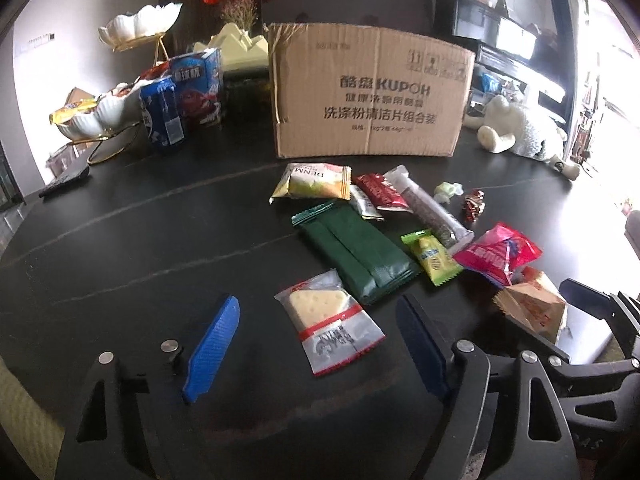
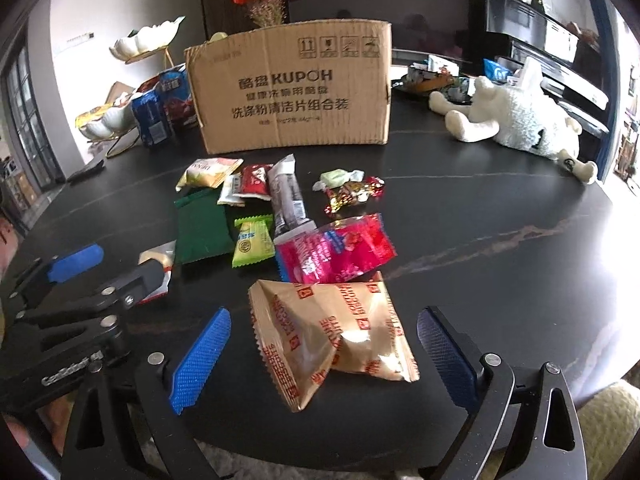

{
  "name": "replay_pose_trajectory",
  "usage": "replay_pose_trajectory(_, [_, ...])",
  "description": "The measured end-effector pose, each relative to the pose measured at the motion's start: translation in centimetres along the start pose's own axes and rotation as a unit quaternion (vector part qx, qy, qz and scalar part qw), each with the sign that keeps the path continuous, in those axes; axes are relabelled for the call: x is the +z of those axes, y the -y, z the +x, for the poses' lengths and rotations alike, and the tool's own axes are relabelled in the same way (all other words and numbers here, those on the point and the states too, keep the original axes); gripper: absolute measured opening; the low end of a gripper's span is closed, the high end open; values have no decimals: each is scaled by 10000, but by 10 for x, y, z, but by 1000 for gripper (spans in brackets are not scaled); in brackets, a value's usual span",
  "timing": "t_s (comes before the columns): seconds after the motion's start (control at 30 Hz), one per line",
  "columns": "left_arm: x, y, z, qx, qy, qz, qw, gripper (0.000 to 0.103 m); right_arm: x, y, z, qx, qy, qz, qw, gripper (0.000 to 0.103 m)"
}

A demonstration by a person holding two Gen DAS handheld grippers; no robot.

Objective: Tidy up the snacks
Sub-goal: 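Grasp the cheese cracker packet with the left tool while the right tool grasps the orange biscuit bag, then lift both held packets and carry them over the cardboard box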

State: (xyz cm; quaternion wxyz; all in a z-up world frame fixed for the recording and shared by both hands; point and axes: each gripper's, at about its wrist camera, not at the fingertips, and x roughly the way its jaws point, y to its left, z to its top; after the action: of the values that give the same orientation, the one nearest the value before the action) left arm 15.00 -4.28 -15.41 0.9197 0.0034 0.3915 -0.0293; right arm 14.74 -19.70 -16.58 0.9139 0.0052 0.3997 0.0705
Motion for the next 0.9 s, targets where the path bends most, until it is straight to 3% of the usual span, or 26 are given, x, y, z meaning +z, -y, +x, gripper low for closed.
replay_pose_trajectory(0.3, [-2,-5,17,-61,-249,-149,9996,64,-1,1,17,-47,-215,36,9998,90])
replay_pose_trajectory(0.53, [-2,-8,17,-103,-265,-162,9995,42,-1,-3,17,-138,-189,-76,9997,77])
replay_pose_trajectory(0.73, [-4,-8,14,-163,-247,-121,9995,36,-3,-4,14,-161,-150,-140,9997,62])
replay_pose_trajectory(0.9, [-7,-7,2,-215,-147,-38,9997,36,-4,-7,7,-99,-41,-163,9998,59])
